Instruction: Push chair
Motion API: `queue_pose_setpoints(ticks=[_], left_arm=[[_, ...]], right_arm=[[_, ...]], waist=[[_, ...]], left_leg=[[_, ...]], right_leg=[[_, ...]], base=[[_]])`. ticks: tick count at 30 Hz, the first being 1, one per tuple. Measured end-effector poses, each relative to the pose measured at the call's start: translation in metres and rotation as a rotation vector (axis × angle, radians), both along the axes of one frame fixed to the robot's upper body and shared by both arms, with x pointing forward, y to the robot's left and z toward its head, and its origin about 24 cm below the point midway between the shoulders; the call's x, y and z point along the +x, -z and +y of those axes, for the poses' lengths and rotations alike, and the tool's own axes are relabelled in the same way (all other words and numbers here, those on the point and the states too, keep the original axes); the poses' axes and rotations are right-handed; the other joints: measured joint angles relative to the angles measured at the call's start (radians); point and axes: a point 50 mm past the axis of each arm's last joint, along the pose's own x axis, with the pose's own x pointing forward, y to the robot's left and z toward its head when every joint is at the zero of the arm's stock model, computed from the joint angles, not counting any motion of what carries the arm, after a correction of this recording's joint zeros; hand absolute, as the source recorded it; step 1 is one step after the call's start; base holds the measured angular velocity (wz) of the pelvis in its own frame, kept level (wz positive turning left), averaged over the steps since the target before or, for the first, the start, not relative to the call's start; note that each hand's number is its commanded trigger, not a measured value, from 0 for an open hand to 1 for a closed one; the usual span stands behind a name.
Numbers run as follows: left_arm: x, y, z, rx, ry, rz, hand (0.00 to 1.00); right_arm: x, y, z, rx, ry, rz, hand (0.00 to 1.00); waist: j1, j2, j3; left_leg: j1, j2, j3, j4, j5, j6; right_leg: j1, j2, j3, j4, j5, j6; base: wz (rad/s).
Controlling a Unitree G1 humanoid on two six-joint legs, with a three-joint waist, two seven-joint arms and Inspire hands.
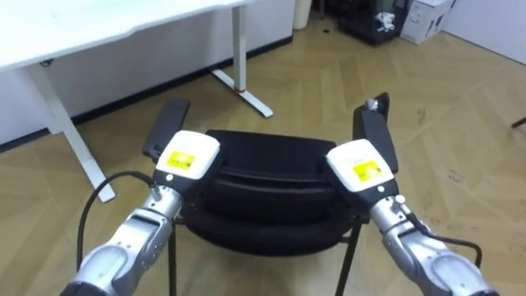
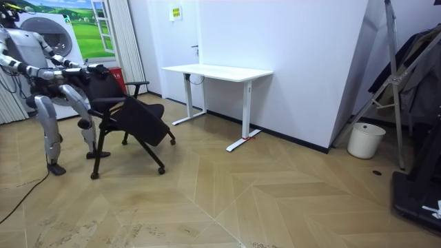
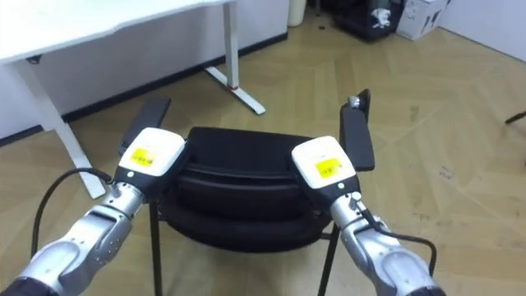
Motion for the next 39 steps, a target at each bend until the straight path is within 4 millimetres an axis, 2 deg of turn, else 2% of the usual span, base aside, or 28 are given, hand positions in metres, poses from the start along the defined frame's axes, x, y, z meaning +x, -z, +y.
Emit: queue_pose_setpoints(ticks=[1,3,4,5,7,9,11,12,13,14,16,18,19,21,22,23,24,25,26,27,29,31,33,34,35,36,37,39], left_arm=[[0.000,0.001,0.000,0.002,0.001,0.002,1.00],[0.001,0.000,0.004,0.000,-0.008,-0.014,1.00],[0.002,-0.001,0.005,0.001,-0.007,-0.016,1.00],[0.002,-0.002,0.008,0.005,-0.004,-0.027,1.00],[0.003,-0.004,0.010,0.009,-0.001,-0.040,1.00],[0.001,0.000,0.011,0.017,0.001,-0.029,1.00],[-0.001,0.003,0.010,0.012,0.001,-0.022,1.00],[-0.002,0.004,0.008,0.001,-0.002,-0.014,1.00],[-0.003,0.005,0.007,-0.001,-0.003,-0.011,1.00],[-0.004,0.006,0.006,-0.011,-0.010,-0.008,1.00],[-0.003,0.005,0.006,-0.017,-0.020,-0.012,1.00],[-0.001,0.003,0.008,-0.030,-0.041,-0.029,1.00],[-0.001,0.003,0.009,-0.030,-0.045,-0.028,1.00],[0.001,0.001,0.006,-0.036,-0.043,-0.035,1.00],[0.002,0.001,0.008,-0.030,-0.043,-0.033,1.00],[0.002,0.001,0.008,-0.029,-0.043,-0.032,1.00],[0.000,0.002,0.008,-0.031,-0.044,-0.026,1.00],[-0.001,0.003,0.008,-0.032,-0.044,-0.024,1.00],[-0.003,0.005,0.009,-0.032,-0.047,-0.015,1.00],[-0.004,0.005,0.010,-0.028,-0.049,-0.018,1.00],[-0.003,0.003,0.009,-0.033,-0.044,-0.035,1.00],[-0.004,0.002,0.009,-0.028,-0.040,-0.049,1.00],[-0.006,0.000,0.011,-0.026,-0.037,-0.064,1.00],[-0.005,-0.002,0.010,-0.026,-0.036,-0.072,1.00],[-0.006,-0.003,0.012,-0.022,-0.040,-0.079,1.00],[-0.006,-0.006,0.012,-0.021,-0.036,-0.093,1.00],[-0.006,-0.007,0.013,-0.021,-0.037,-0.099,1.00],[-0.004,-0.012,0.015,-0.027,-0.046,-0.120,1.00]], right_arm=[[0.000,0.001,0.001,0.002,0.000,0.001,1.00],[0.003,-0.002,0.004,-0.002,-0.007,-0.012,1.00],[0.003,-0.003,0.005,0.000,-0.010,-0.018,1.00],[0.004,-0.004,0.007,0.004,-0.014,-0.023,1.00],[0.003,-0.004,0.009,0.006,-0.016,-0.026,1.00],[0.000,0.000,0.010,0.013,-0.013,-0.015,1.00],[-0.003,0.001,0.009,0.015,-0.015,-0.010,1.00],[-0.003,0.001,0.008,0.013,-0.020,-0.009,1.00],[-0.003,0.000,0.007,0.012,-0.022,-0.010,1.00],[-0.003,0.000,0.006,0.010,-0.025,-0.011,1.00],[0.000,-0.003,0.004,0.004,-0.021,-0.021,1.00],[0.010,-0.010,0.006,-0.015,-0.040,-0.029,1.00],[0.011,-0.011,0.007,-0.018,-0.043,-0.025,1.00],[0.013,-0.012,0.006,-0.015,-0.041,-0.019,1.00],[0.013,-0.012,0.006,-0.016,-0.040,-0.015,1.00],[0.013,-0.012,0.006,-0.016,-0.046,-0.004,1.00],[0.013,-0.011,0.006,-0.017,-0.053,0.005,1.00],[0.012,-0.010,0.006,-0.016,-0.055,0.009,1.00],[0.011,-0.009,0.006,-0.016,-0.060,0.019,1.00],[0.011,-0.009,0.006,-0.014,-0.061,0.022,1.00],[0.012,-0.010,0.006,-0.013,-0.061,0.020,1.00],[0.012,-0.010,0.006,-0.010,-0.064,0.021,1.00],[0.012,-0.010,0.007,0.000,-0.071,0.021,1.00],[0.012,-0.011,0.007,0.002,-0.072,0.019,1.00],[0.012,-0.012,0.007,0.008,-0.072,0.009,1.00],[0.013,-0.013,0.008,0.011,-0.074,-0.003,1.00],[0.013,-0.015,0.008,0.012,-0.076,-0.011,1.00],[0.016,-0.021,0.010,0.011,-0.074,-0.036,1.00]], waist=[[0.000,0.005,0.0007],[0.011,0.044,0.0159],[0.010,0.049,0.0161],[0.007,0.049,0.0150],[0.003,0.041,0.0129],[-0.023,0.027,0.0102],[-0.044,0.010,0.0026],[-0.055,0.008,0.0017],[-0.058,0.005,0.0003],[-0.057,0.003,-0.0052],[-0.044,0.013,-0.0113],[-0.031,0.033,-0.0123],[-0.025,0.034,-0.0131],[-0.019,0.031,-0.0113],[-0.018,0.025,-0.0081],[-0.011,0.018,-0.0040],[0.004,0.016,-0.0035],[0.012,0.016,-0.0033],[0.019,0.011,-0.0025],[0.032,0.001,-0.0028],[0.051,-0.017,0.0012],[0.068,-0.033,0.0054],[0.084,-0.054,0.0101],[0.089,-0.060,0.0096],[0.094,-0.062,0.0094],[0.098,-0.064,0.0068],[0.098,-0.065,0.0063],[0.104,-0.064,0.0023]], left_leg=[[0.008,-0.001,-0.012,0.000,-0.008,0.004],[0.029,-0.002,-0.073,-0.007,-0.024,0.010],[0.035,-0.004,-0.087,-0.015,-0.025,0.011],[0.043,-0.008,-0.110,-0.030,-0.026,0.012],[0.059,-0.022,-0.154,-0.050,-0.027,0.012],[0.105,-0.049,-0.210,-0.073,-0.041,0.009],[0.135,-0.078,-0.248,-0.062,-0.071,0.009],[0.154,-0.084,-0.265,-0.045,-0.099,0.006],[0.161,-0.089,-0.275,-0.033,-0.114,0.004],[0.177,-0.089,-0.287,-0.014,-0.146,-0.005],[0.191,-0.062,-0.300,0.010,-0.191,-0.026],[0.208,-0.004,-0.275,0.026,-0.237,-0.067],[0.217,0.011,-0.261,0.027,-0.243,-0.073],[0.206,0.072,-0.147,0.141,-0.257,-0.106],[0.187,0.084,-0.130,0.205,-0.247,-0.120],[0.132,0.107,-0.117,0.359,-0.198,-0.153],[0.074,0.128,-0.106,0.486,-0.115,-0.163],[0.052,0.139,-0.100,0.537,-0.070,-0.164],[0.022,0.148,-0.088,0.609,0.006,-0.160],[-0.010,0.157,-0.073,0.638,0.021,-0.153],[-0.076,0.154,-0.067,0.625,0.004,-0.137],[-0.130,0.147,-0.051,0.548,-0.007,-0.125],[-0.176,0.118,-0.026,0.344,-0.006,-0.127],[-0.181,0.118,-0.014,0.277,-0.004,-0.131],[-0.189,0.104,0.007,0.130,0.007,-0.140],[-0.187,0.093,0.027,-0.016,0.035,-0.151],[-0.187,0.086,0.038,-0.086,0.052,-0.149],[-0.171,0.064,0.060,-0.242,0.151,-0.120]], right_leg=[[-0.012,0.003,0.013,0.016,0.016,0.000],[-0.094,0.062,0.044,0.033,-0.078,0.021],[-0.117,0.079,0.046,0.022,-0.099,0.024],[-0.165,0.118,0.055,-0.028,-0.130,0.031],[-0.225,0.169,0.064,-0.169,-0.146,0.031],[-0.237,0.210,0.084,-0.456,-0.127,0.020],[-0.222,0.208,0.113,-0.647,-0.089,0.029],[-0.207,0.206,0.136,-0.721,-0.064,0.028],[-0.201,0.206,0.161,-0.739,-0.057,0.026],[-0.195,0.213,0.181,-0.729,-0.017,0.017],[-0.183,0.236,0.166,-0.698,-0.005,0.005],[-0.180,0.270,0.143,-0.647,-0.033,-0.039],[-0.176,0.279,0.140,-0.636,-0.040,-0.049],[-0.153,0.310,0.140,-0.574,-0.105,-0.082],[-0.146,0.321,0.150,-0.565,-0.118,-0.086],[-0.129,0.335,0.163,-0.544,-0.149,-0.096],[-0.104,0.342,0.162,-0.529,-0.179,-0.105],[-0.091,0.345,0.163,-0.525,-0.191,-0.110],[-0.065,0.348,0.160,-0.520,-0.215,-0.117],[-0.051,0.346,0.160,-0.519,-0.236,-0.122],[-0.030,0.346,0.160,-0.525,-0.253,-0.132],[-0.003,0.343,0.162,-0.526,-0.272,-0.134],[0.027,0.333,0.163,-0.531,-0.307,-0.133],[0.034,0.330,0.163,-0.534,-0.314,-0.133],[0.052,0.331,0.159,-0.547,-0.321,-0.132],[0.068,0.332,0.159,-0.563,-0.330,-0.131],[0.074,0.332,0.160,-0.570,-0.335,-0.130],[0.111,0.333,0.167,-0.604,-0.354,-0.116]], base=[[0.00],[-0.03],[0.17],[0.33],[0.46],[0.79],[0.83],[0.77],[0.60],[0.43],[0.28],[0.17],[0.31],[0.58],[0.54],[0.24],[0.11],[0.05],[0.08],[0.10],[0.00],[0.00],[-0.02],[-0.07],[-0.07],[-0.06],[-0.06],[-0.03]])
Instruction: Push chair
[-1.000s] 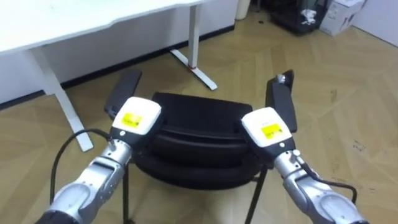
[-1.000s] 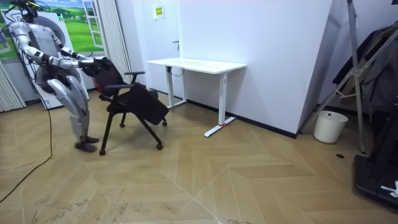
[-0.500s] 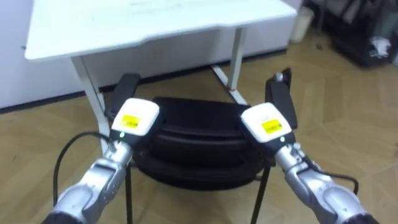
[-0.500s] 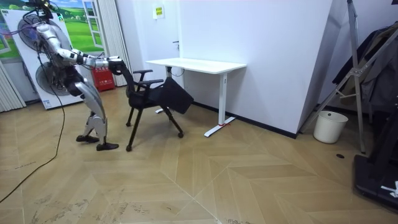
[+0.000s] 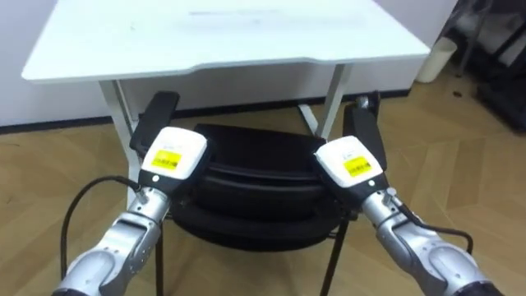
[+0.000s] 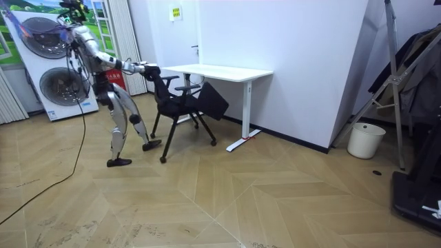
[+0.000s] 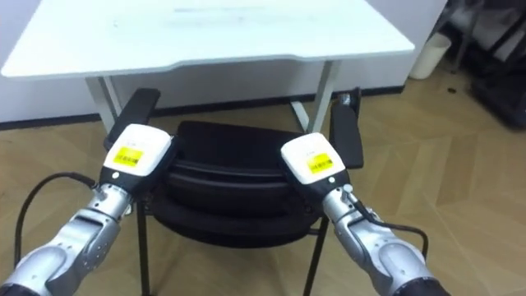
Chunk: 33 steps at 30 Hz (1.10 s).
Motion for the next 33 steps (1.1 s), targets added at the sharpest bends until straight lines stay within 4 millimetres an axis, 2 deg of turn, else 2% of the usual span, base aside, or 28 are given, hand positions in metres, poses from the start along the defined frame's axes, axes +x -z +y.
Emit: queue_pose_setpoints(ticks=[1,2,3,4,5,7,8,9,10,11,12,13,14,15,16,17,18,19,20,22,23,24,25,26,27,28,30,33], left_arm=[[0.001,-0.002,0.000,-0.003,-0.001,-0.007,1.00],[0.002,-0.005,0.000,-0.006,-0.007,-0.016,1.00],[0.003,-0.007,0.001,-0.005,-0.009,-0.025,1.00],[0.003,-0.008,0.000,-0.005,-0.009,-0.030,1.00],[0.004,-0.010,0.000,-0.006,-0.012,-0.037,1.00],[0.005,-0.013,0.001,0.000,-0.013,-0.037,1.00],[0.006,-0.014,0.002,0.002,-0.015,-0.039,1.00],[0.007,-0.014,0.003,0.009,-0.017,-0.036,1.00],[0.007,-0.014,0.003,0.011,-0.017,-0.033,1.00],[0.007,-0.013,0.003,0.014,-0.018,-0.025,1.00],[0.007,-0.010,0.003,0.012,-0.022,-0.014,1.00],[0.006,-0.009,0.002,0.009,-0.022,-0.009,1.00],[0.006,-0.008,0.002,0.009,-0.024,-0.010,1.00],[0.008,-0.009,0.002,0.003,-0.025,-0.020,1.00],[0.005,-0.008,0.000,-0.001,-0.014,-0.018,1.00],[0.000,-0.002,-0.002,-0.012,-0.008,-0.003,1.00],[-0.002,0.002,-0.004,-0.020,-0.011,0.010,1.00],[-0.003,0.003,-0.004,-0.023,-0.013,0.010,1.00],[-0.003,0.004,-0.002,-0.018,-0.016,0.016,1.00],[-0.003,0.004,0.005,-0.007,-0.026,0.023,1.00],[-0.001,0.001,0.009,-0.001,-0.028,0.011,1.00],[0.000,0.001,0.010,-0.002,-0.037,0.016,1.00],[0.000,0.004,0.007,-0.009,-0.039,0.027,1.00],[-0.001,0.007,0.007,-0.013,-0.042,0.040,1.00],[-0.002,0.010,0.008,-0.014,-0.041,0.045,1.00],[-0.002,0.009,0.009,-0.011,-0.041,0.044,1.00],[-0.001,0.006,0.011,-0.004,-0.035,0.028,1.00],[-0.001,0.004,0.012,0.000,-0.035,0.018,1.00]], right_arm=[[0.001,-0.001,0.001,0.000,0.000,-0.005,1.00],[0.002,-0.005,0.002,-0.004,0.002,-0.020,1.00],[0.003,-0.007,0.002,-0.005,0.004,-0.033,1.00],[0.003,-0.008,0.002,-0.005,0.003,-0.038,1.00],[0.004,-0.009,0.002,-0.004,0.003,-0.043,1.00],[0.005,-0.010,0.003,0.003,0.004,-0.046,1.00],[0.006,-0.011,0.005,0.007,0.004,-0.047,1.00],[0.006,-0.011,0.005,0.005,0.007,-0.044,1.00],[0.005,-0.010,0.005,0.006,0.008,-0.040,1.00],[0.005,-0.008,0.005,0.006,0.010,-0.031,1.00],[0.004,-0.005,0.005,0.003,0.012,-0.020,1.00],[0.003,-0.004,0.006,0.001,0.010,-0.015,1.00],[0.003,-0.004,0.007,0.003,0.009,-0.016,1.00],[0.005,-0.006,0.007,-0.004,0.011,-0.030,1.00],[0.005,-0.007,0.004,-0.016,0.013,-0.036,1.00],[0.002,-0.004,0.001,-0.035,0.006,-0.030,1.00],[0.001,-0.002,0.000,-0.042,0.002,-0.020,1.00],[0.000,-0.001,0.000,-0.043,0.002,-0.017,1.00],[-0.001,0.001,0.002,-0.037,0.003,-0.011,1.00],[-0.004,0.004,0.009,-0.024,-0.007,-0.002,1.00],[-0.003,0.003,0.013,-0.008,-0.010,-0.011,1.00],[-0.003,0.003,0.013,-0.007,-0.004,-0.010,1.00],[-0.002,0.004,0.011,-0.015,0.001,-0.005,1.00],[-0.003,0.004,0.010,-0.023,-0.010,0.006,1.00],[-0.004,0.006,0.012,-0.018,-0.022,0.016,1.00],[-0.005,0.006,0.013,-0.016,-0.030,0.018,1.00],[-0.006,0.004,0.014,-0.020,-0.041,0.015,1.00],[-0.006,0.000,0.015,-0.030,-0.057,0.033,1.00]], waist=[[0.000,-0.002,-0.0039],[-0.002,-0.009,-0.0068],[-0.003,-0.021,-0.0072],[-0.003,-0.029,-0.0068],[0.003,-0.042,-0.0082],[0.019,-0.065,-0.0039],[0.020,-0.074,-0.0032],[0.020,-0.075,-0.0015],[0.019,-0.072,-0.0022],[0.018,-0.060,0.0002],[0.019,-0.037,0.0037],[0.020,-0.026,0.0036],[0.021,-0.016,0.0049],[0.020,-0.006,0.0085],[0.019,0.004,0.0083],[0.020,0.026,0.0104],[0.021,0.034,0.0130],[0.020,0.034,0.0137],[0.007,0.033,0.0162],[-0.014,0.015,0.0109],[-0.037,-0.009,0.0077],[-0.016,0.003,-0.0090],[-0.011,0.022,-0.0197],[-0.009,0.050,-0.0163],[-0.015,0.052,-0.0122],[-0.025,0.053,-0.0119],[-0.050,0.052,-0.0118],[-0.043,0.048,-0.0097]], left_leg=[[0.012,-0.007,-0.002,-0.014,0.031,0.016],[0.027,-0.028,0.000,-0.036,0.078,0.034],[0.045,-0.050,0.005,-0.045,0.093,0.051],[0.049,-0.060,0.009,-0.040,0.098,0.059],[0.064,-0.073,0.033,-0.028,0.107,0.073],[0.082,-0.100,0.060,0.006,0.075,0.092],[0.088,-0.108,0.067,0.040,0.041,0.101],[0.098,-0.103,0.071,0.080,0.004,0.103],[0.104,-0.099,0.069,0.100,-0.018,0.102],[0.121,-0.088,0.064,0.138,-0.060,0.106],[0.148,-0.070,0.048,0.159,-0.096,0.102],[0.166,-0.064,0.038,0.155,-0.112,0.099],[0.190,-0.063,0.025,0.134,-0.131,0.094],[0.207,-0.062,0.017,0.131,-0.148,0.091],[0.218,-0.061,0.010,0.127,-0.155,0.089],[0.250,-0.054,-0.004,0.112,-0.161,0.083],[0.278,-0.045,-0.013,0.099,-0.170,0.079],[0.285,-0.043,-0.028,0.097,-0.180,0.073],[0.290,-0.037,-0.059,0.102,-0.188,0.060],[0.288,-0.024,-0.107,0.124,-0.207,0.030],[0.256,-0.019,-0.140,0.197,-0.243,0.002],[0.212,0.017,-0.151,0.306,-0.296,-0.023],[0.206,0.037,-0.145,0.328,-0.305,-0.029],[0.218,0.046,-0.133,0.308,-0.302,-0.027],[0.243,0.045,-0.144,0.263,-0.283,-0.029],[0.248,0.051,-0.151,0.245,-0.274,-0.041],[0.248,0.058,-0.191,0.211,-0.261,-0.059],[0.257,0.065,-0.202,0.194,-0.252,-0.069]], right_leg=[[0.009,-0.002,0.001,-0.013,-0.003,0.005],[0.028,-0.014,-0.001,-0.035,-0.013,0.017],[0.049,-0.036,-0.001,-0.049,-0.024,0.034],[0.061,-0.045,-0.001,-0.058,-0.029,0.042],[0.080,-0.065,-0.004,-0.059,-0.038,0.060],[0.102,-0.107,-0.021,-0.024,-0.049,0.083],[0.088,-0.133,-0.039,0.054,-0.045,0.104],[0.067,-0.161,-0.057,0.145,-0.018,0.148],[0.055,-0.169,-0.071,0.197,0.005,0.162],[0.041,-0.184,-0.095,0.283,0.074,0.160],[0.031,-0.183,-0.112,0.353,0.167,0.161],[0.020,-0.183,-0.117,0.388,0.216,0.161],[-0.021,-0.204,-0.123,0.475,0.237,0.165],[-0.082,-0.226,-0.129,0.562,0.199,0.157],[-0.114,-0.230,-0.126,0.595,0.180,0.149],[-0.177,-0.228,-0.114,0.629,0.158,0.143],[-0.247,-0.229,-0.096,0.635,0.138,0.143],[-0.286,-0.228,-0.082,0.620,0.128,0.145],[-0.338,-0.228,-0.057,0.542,0.116,0.146],[-0.369,-0.230,0.001,0.299,0.131,0.170],[-0.364,-0.229,0.062,0.115,0.198,0.212],[-0.358,-0.194,0.036,0.117,0.220,0.165],[-0.345,-0.185,0.001,0.105,0.216,0.158],[-0.303,-0.181,-0.062,0.074,0.216,0.157],[-0.274,-0.169,-0.077,0.046,0.217,0.156],[-0.263,-0.164,-0.086,0.035,0.217,0.156],[-0.241,-0.117,-0.077,-0.005,0.222,0.148],[-0.231,-0.107,-0.086,-0.020,0.228,0.116]], base=[[0.05],[0.10],[0.10],[-0.07],[-0.20],[-0.15],[0.00],[0.06],[0.05],[0.04],[0.00],[-0.06],[-0.07],[-0.05],[0.10],[0.21],[0.28],[0.51],[0.74],[0.89],[0.76],[0.58],[0.16],[0.12],[0.28],[0.54],[0.55],[0.06]])
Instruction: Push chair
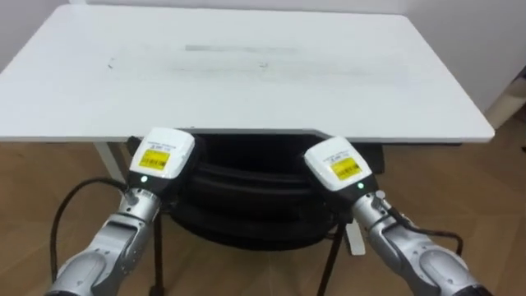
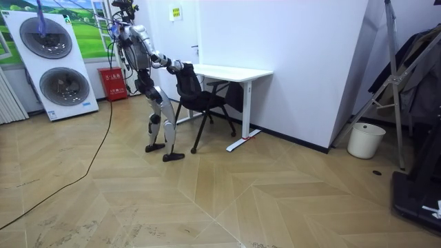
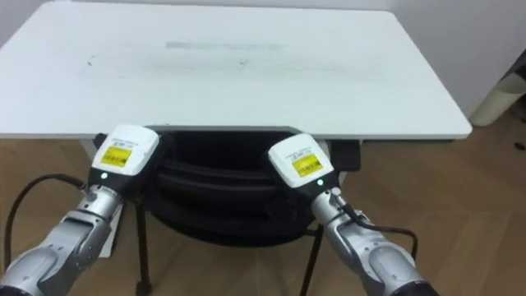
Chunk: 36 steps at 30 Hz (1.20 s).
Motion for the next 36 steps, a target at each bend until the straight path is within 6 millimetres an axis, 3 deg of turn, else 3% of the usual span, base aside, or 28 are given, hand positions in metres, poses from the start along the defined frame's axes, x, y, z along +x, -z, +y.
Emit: queue_pose_setpoints(ticks=[4,6,8,10,11,12,13,14,21,26,32,36], left_arm=[[0.001,-0.001,0.003,0.002,-0.010,-0.003,1.00],[0.002,-0.003,0.003,0.017,-0.010,-0.016,1.00],[0.005,-0.005,0.001,0.029,0.002,-0.023,1.00],[0.007,-0.005,-0.001,0.038,0.010,-0.022,1.00],[0.007,-0.004,-0.002,0.042,0.013,-0.019,0.91],[0.007,-0.004,-0.003,0.041,0.013,-0.019,0.91],[0.007,-0.004,-0.003,0.041,0.013,-0.021,0.00],[0.007,-0.004,-0.003,0.039,0.013,-0.023,0.00],[0.009,-0.004,-0.011,-0.036,-0.062,-0.027,0.00],[0.010,-0.004,-0.019,-0.123,-0.120,0.027,0.00],[0.008,-0.006,-0.022,-0.231,-0.156,0.045,0.00],[0.009,-0.009,-0.018,-0.311,-0.193,0.040,0.00]], right_arm=[[0.000,-0.002,0.003,-0.006,-0.013,0.019,1.00],[0.000,-0.003,0.005,-0.004,-0.015,0.021,1.00],[0.001,-0.002,0.004,-0.011,-0.011,0.033,1.00],[0.001,-0.002,0.003,-0.018,-0.009,0.047,1.00],[0.000,-0.001,0.003,-0.021,-0.008,0.056,1.00],[-0.001,-0.001,0.002,-0.021,-0.010,0.053,0.95],[-0.001,-0.001,0.002,-0.021,-0.012,0.051,0.05],[-0.001,-0.001,0.001,-0.020,-0.016,0.048,0.00],[0.003,-0.009,0.001,-0.038,0.004,0.063,0.00],[0.005,-0.008,-0.001,0.045,0.089,0.140,0.00],[0.005,-0.005,-0.005,0.161,0.158,0.199,0.00],[0.006,-0.012,-0.012,0.217,0.162,0.185,0.00]], waist=[[-0.013,-0.006,0.0044],[-0.030,-0.016,0.0102],[-0.055,-0.019,0.0126],[-0.061,-0.025,0.0128],[-0.065,-0.027,0.0117],[-0.075,-0.032,0.0103],[-0.079,-0.036,0.0095],[-0.077,-0.040,0.0106],[-0.051,-0.048,0.0046],[-0.049,-0.031,-0.0057],[-0.052,-0.018,-0.0033],[-0.076,0.000,-0.0048]], left_leg=[[-0.002,0.001,-0.040,0.000,0.005,-0.012],[-0.022,0.020,-0.044,0.049,0.000,-0.018],[-0.040,0.040,-0.036,0.073,-0.006,-0.023],[-0.041,0.040,-0.051,0.066,-0.009,-0.027],[-0.034,0.032,-0.057,0.045,0.001,-0.025],[-0.032,0.022,-0.066,0.024,0.016,-0.025],[-0.029,0.017,-0.069,0.010,0.026,-0.026],[-0.015,0.006,-0.068,-0.023,0.042,-0.024],[0.029,-0.012,-0.049,-0.172,0.130,-0.025],[0.052,-0.010,-0.046,-0.214,0.153,-0.022],[0.067,-0.010,-0.044,-0.229,0.162,-0.022],[0.055,-0.011,-0.044,-0.228,0.165,-0.016]], right_leg=[[0.011,0.008,-0.018,0.003,-0.010,-0.029],[0.032,-0.026,-0.112,0.020,-0.023,-0.047],[0.060,-0.027,-0.167,0.013,-0.028,-0.045],[0.074,-0.015,-0.167,-0.003,-0.025,-0.037],[0.077,-0.010,-0.158,-0.011,-0.017,-0.025],[0.078,-0.011,-0.152,-0.020,-0.013,-0.019],[0.077,-0.012,-0.148,-0.024,-0.010,-0.018],[0.073,-0.018,-0.139,-0.028,-0.006,-0.019],[0.052,-0.016,-0.089,-0.070,0.028,-0.026],[0.063,-0.011,-0.085,-0.096,0.043,-0.022],[0.078,-0.008,-0.080,-0.111,0.050,-0.018],[0.073,0.011,-0.035,-0.129,0.060,-0.003]], base=[[0.26],[0.40],[0.59],[0.38],[0.27],[0.26],[0.17],[0.00],[-0.07],[0.00],[0.00],[0.05]])
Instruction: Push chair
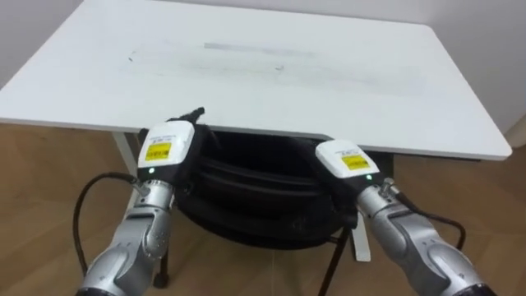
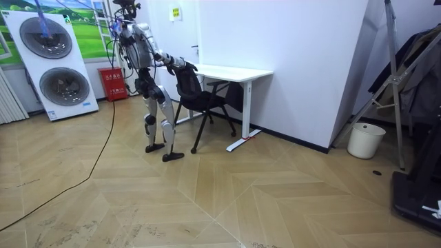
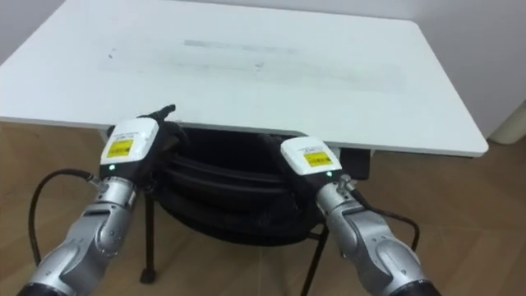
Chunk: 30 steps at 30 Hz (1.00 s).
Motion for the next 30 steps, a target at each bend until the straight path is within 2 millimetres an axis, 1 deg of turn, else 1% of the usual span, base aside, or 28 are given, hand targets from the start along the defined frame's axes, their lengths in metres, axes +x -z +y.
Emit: queue_pose_setpoints(ticks=[1,2,3,4,5,6,7,8,9,10,11,12,13,14,15,16,17,18,19,20,21,22,23,26,27,28,29,30], left_arm=[[0.000,0.000,0.002,-0.004,-0.009,-0.001,0.00],[-0.002,-0.002,0.007,-0.016,-0.025,-0.005,0.00],[-0.003,-0.005,0.013,-0.039,-0.045,-0.019,0.00],[-0.003,-0.008,0.016,-0.050,-0.059,-0.035,0.00],[-0.003,-0.018,0.025,-0.066,-0.094,-0.087,0.00],[-0.005,-0.026,0.037,-0.071,-0.138,-0.130,0.00],[-0.005,-0.030,0.044,-0.074,-0.167,-0.161,0.00],[-0.007,-0.034,0.055,-0.081,-0.211,-0.178,0.00],[-0.008,-0.038,0.065,-0.092,-0.257,-0.211,0.00],[-0.009,-0.042,0.071,-0.096,-0.282,-0.253,0.00],[-0.011,-0.061,0.081,-0.128,-0.330,-0.387,0.00],[-0.014,-0.085,0.089,-0.179,-0.371,-0.556,0.00],[-0.017,-0.098,0.094,-0.203,-0.388,-0.645,0.00],[-0.023,-0.119,0.105,-0.235,-0.418,-0.804,0.00],[-0.029,-0.130,0.116,-0.247,-0.451,-0.902,0.00],[-0.033,-0.134,0.124,-0.248,-0.474,-0.937,0.00],[-0.041,-0.139,0.137,-0.256,-0.527,-0.985,0.00],[-0.051,-0.140,0.149,-0.263,-0.592,-1.027,0.00],[-0.055,-0.139,0.154,-0.274,-0.626,-1.046,0.00],[-0.065,-0.135,0.162,-0.312,-0.694,-1.072,0.00],[-0.073,-0.129,0.168,-0.351,-0.753,-1.078,0.00],[-0.077,-0.125,0.171,-0.367,-0.778,-1.070,0.00],[-0.084,-0.116,0.175,-0.396,-0.818,-1.044,0.00],[-0.105,-0.095,0.184,-0.434,-0.922,-0.971,0.00],[-0.113,-0.087,0.187,-0.465,-0.963,-0.948,0.00],[-0.116,-0.083,0.187,-0.484,-0.985,-0.937,0.00],[-0.124,-0.071,0.189,-0.509,-1.036,-0.901,0.00],[-0.133,-0.056,0.191,-0.529,-1.097,-0.842,0.00]], right_arm=[[0.001,-0.003,0.000,0.002,-0.004,-0.011,0.00],[0.003,-0.010,-0.002,0.017,-0.009,-0.042,0.00],[0.005,-0.021,-0.006,0.047,-0.011,-0.083,0.00],[0.005,-0.024,-0.008,0.041,-0.030,-0.094,0.00],[0.002,-0.030,-0.012,0.036,-0.035,-0.119,0.00],[-0.005,-0.041,-0.014,0.030,-0.061,-0.164,0.00],[-0.009,-0.045,-0.015,0.023,-0.086,-0.180,0.00],[-0.012,-0.057,-0.023,0.053,-0.089,-0.222,0.00],[-0.010,-0.071,-0.039,0.095,-0.037,-0.298,0.00],[-0.008,-0.082,-0.050,0.132,0.018,-0.363,0.00],[-0.006,-0.109,-0.076,0.204,0.149,-0.521,0.00],[-0.006,-0.136,-0.103,0.287,0.291,-0.685,0.00],[-0.007,-0.150,-0.116,0.333,0.356,-0.768,0.00],[-0.015,-0.175,-0.139,0.410,0.460,-0.929,0.00],[-0.024,-0.191,-0.156,0.481,0.530,-1.039,0.00],[-0.029,-0.196,-0.165,0.520,0.564,-1.084,0.00],[-0.039,-0.200,-0.178,0.574,0.625,-1.147,0.00],[-0.049,-0.201,-0.189,0.611,0.684,-1.194,0.00],[-0.054,-0.200,-0.194,0.627,0.714,-1.216,0.00],[-0.063,-0.197,-0.201,0.647,0.771,-1.248,0.00],[-0.071,-0.194,-0.208,0.658,0.820,-1.271,0.00],[-0.075,-0.191,-0.211,0.666,0.845,-1.278,0.00],[-0.084,-0.187,-0.217,0.677,0.895,-1.291,0.00],[-0.104,-0.175,-0.228,0.685,1.008,-1.329,0.00],[-0.114,-0.166,-0.231,0.707,1.068,-1.334,0.00],[-0.119,-0.161,-0.233,0.719,1.102,-1.333,0.00],[-0.130,-0.149,-0.237,0.755,1.175,-1.323,0.00],[-0.142,-0.133,-0.239,0.789,1.263,-1.291,0.00]], waist=[[-0.007,0.003,-0.0012],[-0.016,0.006,-0.0017],[-0.028,0.007,-0.0019],[-0.031,0.007,-0.0016],[-0.034,0.007,-0.0018],[-0.034,0.009,-0.0020],[-0.033,0.010,-0.0017],[-0.035,0.011,-0.0011],[-0.033,0.011,-0.0007],[-0.034,0.011,-0.0006],[-0.034,0.013,-0.0003],[-0.035,0.018,-0.0063],[-0.034,0.020,-0.0085],[-0.034,0.026,-0.0127],[-0.035,0.033,-0.0141],[-0.035,0.035,-0.0133],[-0.046,0.034,-0.0114],[-0.060,0.037,-0.0115],[-0.064,0.039,-0.0109],[-0.083,0.039,-0.0078],[-0.090,0.040,-0.0057],[-0.094,0.039,-0.0044],[-0.104,0.037,-0.0020],[-0.106,0.043,-0.0005],[-0.109,0.047,-0.0038],[-0.110,0.048,-0.0057],[-0.111,0.054,-0.0097],[-0.112,0.060,-0.0100]], left_leg=[[-0.003,-0.001,-0.001,0.000,0.004,0.001],[-0.004,-0.004,-0.001,0.002,0.006,0.005],[-0.005,-0.004,-0.001,0.003,0.007,0.006],[-0.006,-0.004,-0.001,0.002,0.007,0.007],[-0.006,-0.004,-0.001,0.002,0.010,0.009],[-0.005,-0.009,-0.001,0.001,0.014,0.013],[-0.005,-0.011,0.000,0.002,0.015,0.014],[-0.003,-0.015,0.003,0.004,0.015,0.016],[-0.006,-0.015,0.011,0.007,0.013,0.020],[-0.007,-0.016,0.015,0.008,0.013,0.021],[-0.011,-0.019,0.021,0.012,0.008,0.027],[-0.008,-0.020,0.031,0.014,-0.003,0.032],[-0.005,-0.020,0.038,0.013,-0.008,0.030],[0.005,-0.023,0.052,0.008,-0.011,0.035],[0.028,-0.027,0.061,-0.006,-0.011,0.040],[0.041,-0.028,0.065,-0.009,-0.012,0.042],[0.062,-0.029,0.070,-0.013,-0.020,0.046],[0.069,-0.029,0.071,-0.014,-0.026,0.047],[0.070,-0.029,0.072,-0.014,-0.028,0.048],[0.070,-0.029,0.075,-0.016,-0.031,0.049],[0.070,-0.029,0.079,-0.017,-0.034,0.051],[0.070,-0.029,0.081,-0.018,-0.036,0.051],[0.071,-0.029,0.081,-0.017,-0.041,0.052],[0.078,-0.023,0.113,-0.016,-0.060,0.054],[0.081,-0.023,0.119,-0.020,-0.065,0.055],[0.084,-0.023,0.122,-0.023,-0.067,0.056],[0.085,-0.023,0.124,-0.024,-0.072,0.058],[0.091,-0.023,0.125,-0.027,-0.076,0.060]], right_leg=[[-0.001,0.001,0.005,0.000,0.000,0.001],[-0.003,0.001,0.013,-0.001,0.002,0.003],[-0.001,0.002,0.013,-0.008,0.005,0.008],[0.000,0.004,0.014,-0.015,0.009,0.013],[0.000,0.005,0.017,-0.019,0.015,0.019],[0.000,0.004,0.026,-0.018,0.019,0.019],[0.002,0.004,0.031,-0.020,0.020,0.018],[0.006,0.004,0.039,-0.031,0.026,0.018],[0.003,0.007,0.053,-0.036,0.033,0.020],[0.000,0.011,0.067,-0.037,0.035,0.022],[0.000,0.017,0.094,-0.042,0.035,0.023],[0.001,0.024,0.118,-0.052,0.035,0.023],[0.000,0.027,0.126,-0.052,0.035,0.023],[0.002,0.024,0.138,-0.052,0.035,0.023],[0.016,0.023,0.149,-0.053,0.035,0.023],[0.027,0.023,0.153,-0.055,0.033,0.020],[0.041,0.026,0.166,-0.056,0.028,0.017],[0.051,0.028,0.169,-0.063,0.027,0.017],[0.053,0.029,0.169,-0.067,0.028,0.017],[0.053,0.029,0.170,-0.066,0.028,0.017],[0.051,0.029,0.174,-0.067,0.027,0.018],[0.050,0.030,0.175,-0.067,0.026,0.019],[0.050,0.030,0.176,-0.067,0.022,0.020],[0.047,0.041,0.210,-0.073,0.020,0.022],[0.047,0.043,0.216,-0.077,0.022,0.020],[0.048,0.044,0.219,-0.080,0.024,0.016],[0.050,0.044,0.221,-0.085,0.025,0.015],[0.054,0.044,0.222,-0.087,0.024,0.017]], base=[[0.07],[0.05],[0.00],[0.00],[0.00],[0.00],[0.00],[-0.09],[-0.12],[-0.16],[-0.18],[-0.21],[-0.28],[-0.27],[-0.23],[-0.23],[-0.16],[-0.15],[-0.06],[-0.07],[-0.09],[-0.08],[-0.10],[-0.26],[-0.25],[-0.11],[-0.07],[-0.05]])
